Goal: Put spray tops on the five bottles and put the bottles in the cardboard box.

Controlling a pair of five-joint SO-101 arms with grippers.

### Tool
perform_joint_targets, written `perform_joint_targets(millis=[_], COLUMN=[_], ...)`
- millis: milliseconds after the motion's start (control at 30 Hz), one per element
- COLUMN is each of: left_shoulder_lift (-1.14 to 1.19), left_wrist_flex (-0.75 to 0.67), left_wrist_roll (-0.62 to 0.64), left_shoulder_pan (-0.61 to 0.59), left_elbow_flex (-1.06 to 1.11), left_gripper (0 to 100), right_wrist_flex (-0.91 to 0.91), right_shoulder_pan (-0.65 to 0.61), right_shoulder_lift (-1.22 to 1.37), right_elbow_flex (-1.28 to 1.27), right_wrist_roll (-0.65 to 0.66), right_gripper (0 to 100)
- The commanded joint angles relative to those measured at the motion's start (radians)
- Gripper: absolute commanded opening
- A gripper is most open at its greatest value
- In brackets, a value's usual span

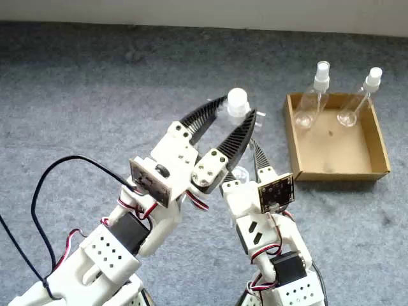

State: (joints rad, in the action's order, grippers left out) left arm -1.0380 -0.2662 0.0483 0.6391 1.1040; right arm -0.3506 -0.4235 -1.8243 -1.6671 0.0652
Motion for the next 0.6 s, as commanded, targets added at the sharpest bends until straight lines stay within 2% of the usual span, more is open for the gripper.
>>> perform_joint_targets(millis=[0, 233, 567], left_shoulder_lift=[-0.013, -0.018, -0.013], left_wrist_flex=[-0.018, -0.018, -0.012], left_wrist_roll=[-0.006, -0.006, -0.003], left_shoulder_pan=[0.018, 0.024, 0.027], left_elbow_flex=[0.082, 0.202, 0.214], left_gripper=[0, 0, 0], right_wrist_flex=[-0.004, -0.004, -0.005], right_shoulder_pan=[-0.007, -0.005, -0.005], right_shoulder_lift=[-0.013, -0.013, -0.013], right_elbow_flex=[-0.13, -0.128, -0.127], right_wrist_roll=[-0.009, -0.009, -0.008], right_gripper=[12.7, 12.7, 12.7])
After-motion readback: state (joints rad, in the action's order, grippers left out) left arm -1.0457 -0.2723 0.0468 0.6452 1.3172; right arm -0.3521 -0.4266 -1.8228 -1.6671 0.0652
